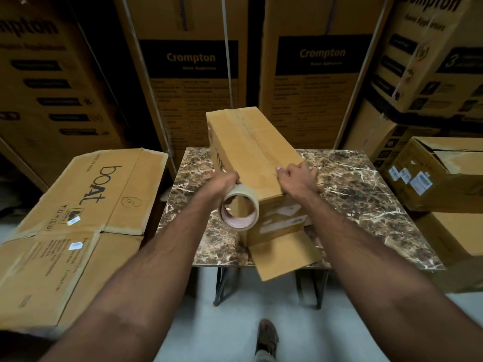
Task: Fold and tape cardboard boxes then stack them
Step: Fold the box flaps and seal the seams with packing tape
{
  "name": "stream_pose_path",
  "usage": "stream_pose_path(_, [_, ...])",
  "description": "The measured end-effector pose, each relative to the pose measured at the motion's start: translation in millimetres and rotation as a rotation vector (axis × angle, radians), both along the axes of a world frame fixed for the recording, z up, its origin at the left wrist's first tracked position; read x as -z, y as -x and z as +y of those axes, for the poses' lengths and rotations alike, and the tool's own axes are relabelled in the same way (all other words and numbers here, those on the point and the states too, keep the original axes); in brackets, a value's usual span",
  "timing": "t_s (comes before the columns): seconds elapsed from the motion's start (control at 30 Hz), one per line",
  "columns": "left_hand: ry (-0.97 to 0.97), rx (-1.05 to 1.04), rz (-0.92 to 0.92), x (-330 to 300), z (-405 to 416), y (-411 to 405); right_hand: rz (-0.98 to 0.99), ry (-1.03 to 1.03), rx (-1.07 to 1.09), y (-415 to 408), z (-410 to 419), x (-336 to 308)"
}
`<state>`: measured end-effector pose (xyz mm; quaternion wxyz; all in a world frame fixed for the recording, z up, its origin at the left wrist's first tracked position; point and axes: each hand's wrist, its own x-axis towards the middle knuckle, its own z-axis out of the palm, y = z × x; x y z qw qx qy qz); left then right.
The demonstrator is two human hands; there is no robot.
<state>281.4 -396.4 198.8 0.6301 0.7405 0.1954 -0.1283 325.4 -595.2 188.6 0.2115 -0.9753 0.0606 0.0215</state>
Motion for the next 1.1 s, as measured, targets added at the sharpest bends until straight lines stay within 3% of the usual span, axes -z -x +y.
stream_pose_path(0.17, [-0.215,0.404,0.087,-14,7,8,0.252,0.043,-0.090,15,14,6])
stream_pose_path(0.33, [-0.450,0.405,0.091,-36,5,-9,0.212,0.207,-0.175,22,14,4])
stream_pose_path(0.57, [-0.393,0.427,0.065,-34,-16,-18,0.310,0.317,-0.335,8,4,-4])
stream_pose_path(0.77, [-0.200,0.486,0.122,-26,-22,-15,0.406,0.500,-0.652,-14,-44,-25])
stream_pose_path(0.9, [-0.167,0.358,0.127,-8,-30,-24,0.368,0.569,-0.537,-27,-51,-23])
stream_pose_path(1.1, [-0.065,0.197,-0.037,-7,-55,-38,0.182,0.374,-0.336,-28,-52,7])
